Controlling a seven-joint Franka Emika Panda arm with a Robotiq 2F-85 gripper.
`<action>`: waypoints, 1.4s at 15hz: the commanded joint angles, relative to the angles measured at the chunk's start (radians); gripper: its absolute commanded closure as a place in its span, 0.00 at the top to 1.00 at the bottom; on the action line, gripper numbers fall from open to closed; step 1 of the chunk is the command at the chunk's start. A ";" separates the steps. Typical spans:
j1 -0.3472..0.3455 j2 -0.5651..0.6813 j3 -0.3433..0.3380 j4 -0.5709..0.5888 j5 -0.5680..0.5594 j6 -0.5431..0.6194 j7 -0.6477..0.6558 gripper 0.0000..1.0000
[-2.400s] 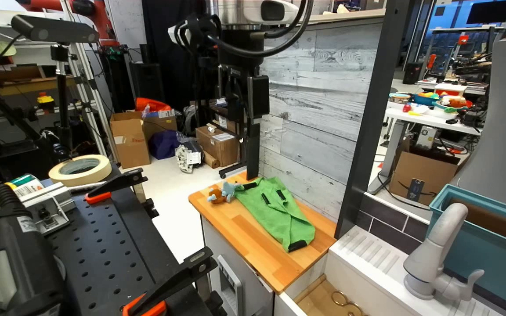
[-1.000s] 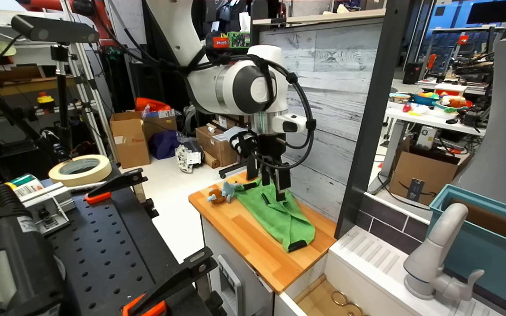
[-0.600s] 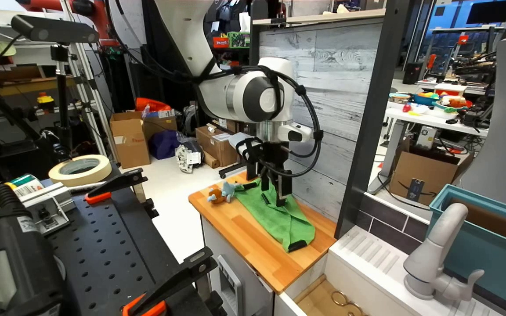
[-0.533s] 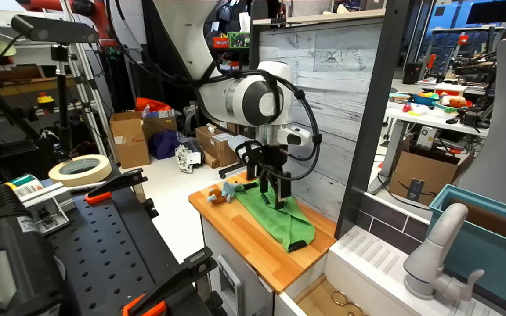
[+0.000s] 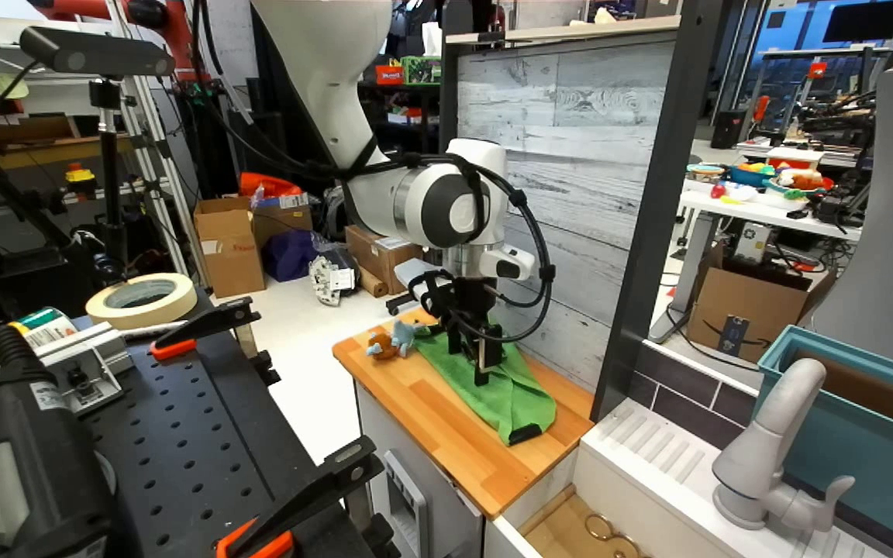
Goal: Slide the green cloth to the right
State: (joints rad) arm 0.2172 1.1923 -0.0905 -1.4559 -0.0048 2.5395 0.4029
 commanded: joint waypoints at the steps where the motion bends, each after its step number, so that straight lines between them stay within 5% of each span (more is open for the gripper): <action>1: -0.019 0.024 0.014 0.010 0.008 0.022 -0.043 1.00; 21: -0.066 -0.030 -0.083 -0.286 0.007 0.326 -0.092 1.00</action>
State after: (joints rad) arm 0.1499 1.1713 -0.1478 -1.6607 -0.0075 2.8032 0.3230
